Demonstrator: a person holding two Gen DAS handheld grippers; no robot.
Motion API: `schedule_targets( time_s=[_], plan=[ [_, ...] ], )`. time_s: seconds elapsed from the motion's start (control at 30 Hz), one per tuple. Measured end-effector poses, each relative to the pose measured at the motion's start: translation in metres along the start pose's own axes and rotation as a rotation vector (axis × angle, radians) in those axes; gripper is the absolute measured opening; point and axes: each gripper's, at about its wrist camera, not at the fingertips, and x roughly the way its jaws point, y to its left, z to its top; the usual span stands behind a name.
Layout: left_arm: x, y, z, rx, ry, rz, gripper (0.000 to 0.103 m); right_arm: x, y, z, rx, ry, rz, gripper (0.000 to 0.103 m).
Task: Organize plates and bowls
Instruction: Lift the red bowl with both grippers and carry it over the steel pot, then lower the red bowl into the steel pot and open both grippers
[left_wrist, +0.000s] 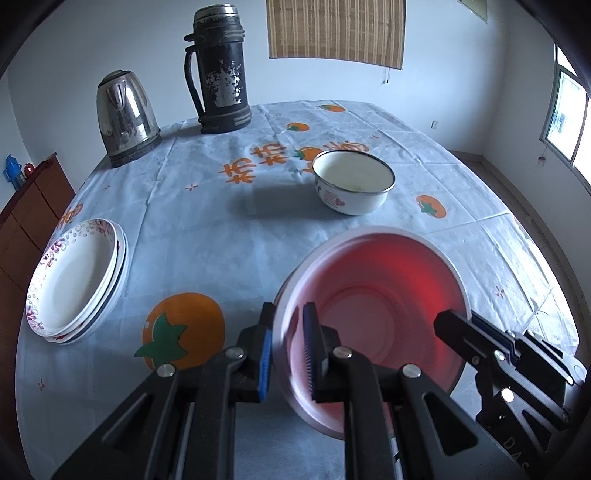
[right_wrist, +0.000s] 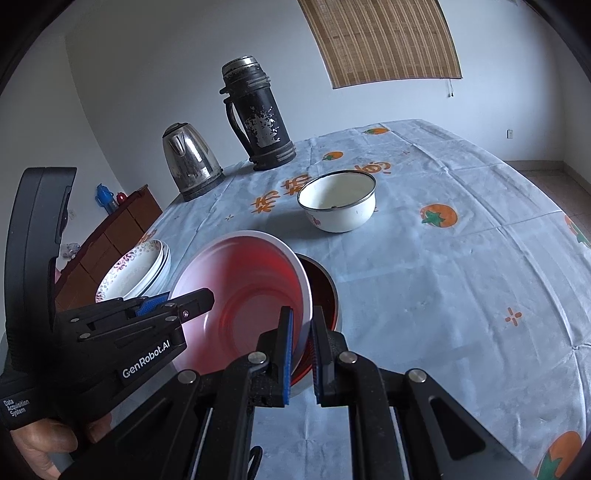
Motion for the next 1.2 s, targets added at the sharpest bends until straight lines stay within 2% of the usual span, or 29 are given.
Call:
schedule_targets(
  time_s=[0.47,0.67,0.8,0.9,1.2],
  plan=[
    [0.003,-0.003,0.002,0.019,-0.018,0.044,0.013,0.004,-0.001,-0.001,-0.007,0.01,0.003,0.01],
    [0.001,0.0,0.004,0.013,-0.032,0.047,0.019,0.003,0.0,0.001,-0.009,0.005,0.007,0.011],
    [-0.007,0.007,0.008,-0.006,-0.076,0.062,0.041,0.002,-0.002,0.004,-0.001,0.005,0.018,0.011],
    [-0.012,0.01,0.01,-0.01,-0.1,0.071,0.049,-0.001,-0.005,0.006,0.009,-0.005,0.024,0.012],
    [-0.009,0.017,0.011,-0.044,-0.096,0.061,0.049,-0.007,-0.014,0.008,0.046,-0.03,0.032,0.012]
  ],
)
